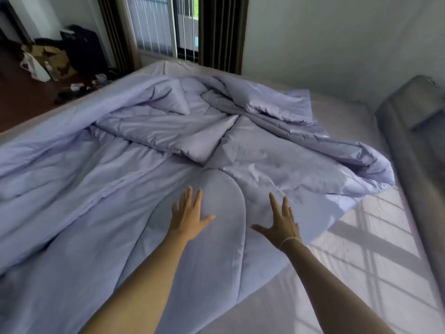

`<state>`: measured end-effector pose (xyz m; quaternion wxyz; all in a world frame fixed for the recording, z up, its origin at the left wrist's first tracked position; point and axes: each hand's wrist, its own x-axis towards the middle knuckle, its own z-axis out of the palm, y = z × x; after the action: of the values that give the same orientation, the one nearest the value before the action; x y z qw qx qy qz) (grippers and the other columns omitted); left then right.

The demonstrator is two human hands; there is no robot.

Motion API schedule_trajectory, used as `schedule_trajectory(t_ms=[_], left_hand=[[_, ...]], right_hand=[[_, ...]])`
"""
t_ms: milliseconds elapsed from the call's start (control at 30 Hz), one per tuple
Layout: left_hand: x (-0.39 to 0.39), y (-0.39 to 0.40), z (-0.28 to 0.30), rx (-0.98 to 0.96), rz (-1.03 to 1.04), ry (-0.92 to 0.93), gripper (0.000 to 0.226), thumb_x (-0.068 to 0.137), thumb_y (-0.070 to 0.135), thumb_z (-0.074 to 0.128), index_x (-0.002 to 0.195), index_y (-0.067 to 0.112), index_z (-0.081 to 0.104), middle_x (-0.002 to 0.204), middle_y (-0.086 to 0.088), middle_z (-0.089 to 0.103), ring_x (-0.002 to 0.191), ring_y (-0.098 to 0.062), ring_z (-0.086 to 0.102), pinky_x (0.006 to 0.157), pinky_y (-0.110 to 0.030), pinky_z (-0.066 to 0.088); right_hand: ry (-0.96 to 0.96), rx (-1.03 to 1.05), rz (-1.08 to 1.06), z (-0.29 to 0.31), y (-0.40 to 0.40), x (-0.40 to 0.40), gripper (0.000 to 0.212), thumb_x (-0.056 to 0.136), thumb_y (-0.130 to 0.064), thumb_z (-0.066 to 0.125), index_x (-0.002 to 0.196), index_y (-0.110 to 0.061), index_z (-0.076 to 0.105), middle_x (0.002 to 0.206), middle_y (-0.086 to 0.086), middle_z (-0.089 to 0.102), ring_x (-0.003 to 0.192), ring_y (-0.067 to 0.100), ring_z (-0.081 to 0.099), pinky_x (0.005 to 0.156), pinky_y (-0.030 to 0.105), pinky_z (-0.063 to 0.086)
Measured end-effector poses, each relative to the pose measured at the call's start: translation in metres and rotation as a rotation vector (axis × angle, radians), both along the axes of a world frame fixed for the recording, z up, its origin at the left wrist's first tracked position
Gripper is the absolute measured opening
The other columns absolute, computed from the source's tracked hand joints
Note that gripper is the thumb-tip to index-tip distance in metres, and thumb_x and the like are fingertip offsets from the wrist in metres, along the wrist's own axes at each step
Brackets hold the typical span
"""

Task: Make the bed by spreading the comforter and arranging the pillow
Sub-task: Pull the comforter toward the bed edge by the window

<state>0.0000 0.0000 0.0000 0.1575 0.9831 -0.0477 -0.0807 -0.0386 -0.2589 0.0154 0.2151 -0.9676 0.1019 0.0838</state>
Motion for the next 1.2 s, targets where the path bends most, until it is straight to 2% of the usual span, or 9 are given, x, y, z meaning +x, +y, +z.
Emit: schedule_trajectory(t_ms=[167,333,433,567,667,867,1000,1100,1200], left_hand=[[0.033,0.004,-0.044,-0.004,0.019,0.058,0.103,0.078,0.075,0.044,0.149,0.026,-0.013,0.160,-0.005,0.001,0.147,-0.027,-0.001,0.110,-0.065,0.004],[0.028,0.001,-0.064,-0.066,0.026,-0.053,0.081,0.086,0.059,0.050,0.150,0.034,0.007,0.140,-0.002,0.048,0.129,-0.023,0.044,0.108,-0.067,0.001],[0.021,-0.003,-0.054,0.036,0.011,-0.136,0.060,0.094,0.034,0.050,0.148,0.034,0.024,0.106,-0.008,0.070,0.101,-0.028,0.064,0.113,-0.058,0.001],[0.007,0.005,-0.048,0.166,-0.080,-0.313,0.056,0.079,0.009,0.065,0.129,0.031,0.055,0.059,-0.013,0.067,0.061,-0.026,0.067,0.108,-0.046,0.034],[-0.028,0.014,-0.060,0.201,-0.169,-0.414,0.061,0.051,0.007,0.078,0.106,0.031,0.071,0.034,-0.006,0.050,0.034,-0.020,0.054,0.073,-0.034,0.056],[-0.160,0.008,-0.072,0.209,-0.396,-0.399,0.059,0.064,0.007,0.038,0.113,0.029,0.064,0.036,-0.001,0.050,0.034,-0.017,0.053,0.058,-0.023,0.053],[-0.227,-0.017,-0.074,0.092,-0.501,-0.343,0.047,0.070,0.021,0.052,0.116,0.028,0.060,0.046,0.000,0.061,0.044,-0.015,0.060,0.078,-0.028,0.046],[-0.243,-0.024,-0.067,-0.035,-0.514,-0.339,0.034,0.082,0.038,0.056,0.113,0.027,0.065,0.055,0.004,0.065,0.050,-0.014,0.060,0.092,-0.030,0.039],[-0.231,-0.017,-0.056,-0.257,-0.372,-0.505,0.017,0.093,0.032,0.051,0.102,0.026,0.064,0.065,0.007,0.068,0.058,-0.015,0.062,0.096,-0.032,0.041]], right_hand=[[0.078,-0.148,0.005,-0.043,0.013,0.040,0.105,0.073,-0.072,0.056,0.143,-0.048,-0.017,0.160,-0.004,-0.006,0.147,0.031,0.000,0.108,0.068,0.008],[-0.047,-0.348,0.132,-0.074,0.019,0.030,0.059,0.095,-0.054,0.033,0.148,-0.035,0.015,0.155,-0.008,0.026,0.146,0.021,0.013,0.112,0.060,0.005],[-0.178,-0.339,0.175,-0.079,0.023,0.017,0.046,0.097,-0.029,0.047,0.143,-0.023,0.038,0.140,0.001,0.051,0.136,0.024,0.038,0.115,0.058,0.012],[-0.331,-0.377,0.146,-0.074,0.030,-0.010,0.059,0.067,-0.001,0.078,0.122,-0.013,0.062,0.105,0.009,0.068,0.093,0.029,0.069,0.102,0.059,0.038],[-0.164,-0.390,0.227,-0.076,0.026,-0.046,0.059,0.075,-0.001,0.066,0.130,-0.020,0.056,0.122,0.004,0.060,0.117,0.023,0.057,0.113,0.053,0.023],[-0.008,-0.308,0.261,-0.097,-0.007,-0.156,0.046,0.073,-0.007,0.053,0.114,-0.023,0.066,0.114,0.001,0.069,0.111,0.017,0.063,0.115,0.035,0.001],[-0.035,-0.306,0.206,-0.090,-0.034,-0.209,0.051,0.076,-0.009,0.036,0.118,-0.028,0.060,0.116,-0.008,0.068,0.117,0.012,0.056,0.111,0.040,0.019],[0.032,-0.314,0.234,-0.080,-0.055,-0.220,0.063,0.070,0.000,0.068,0.121,-0.033,0.051,0.109,-0.009,0.070,0.108,0.019,0.065,0.092,0.054,0.049],[0.112,-0.168,0.167,-0.061,-0.057,-0.215,0.069,0.075,-0.007,0.073,0.134,-0.032,0.046,0.131,-0.004,0.060,0.126,0.023,0.053,0.107,0.053,0.035]])
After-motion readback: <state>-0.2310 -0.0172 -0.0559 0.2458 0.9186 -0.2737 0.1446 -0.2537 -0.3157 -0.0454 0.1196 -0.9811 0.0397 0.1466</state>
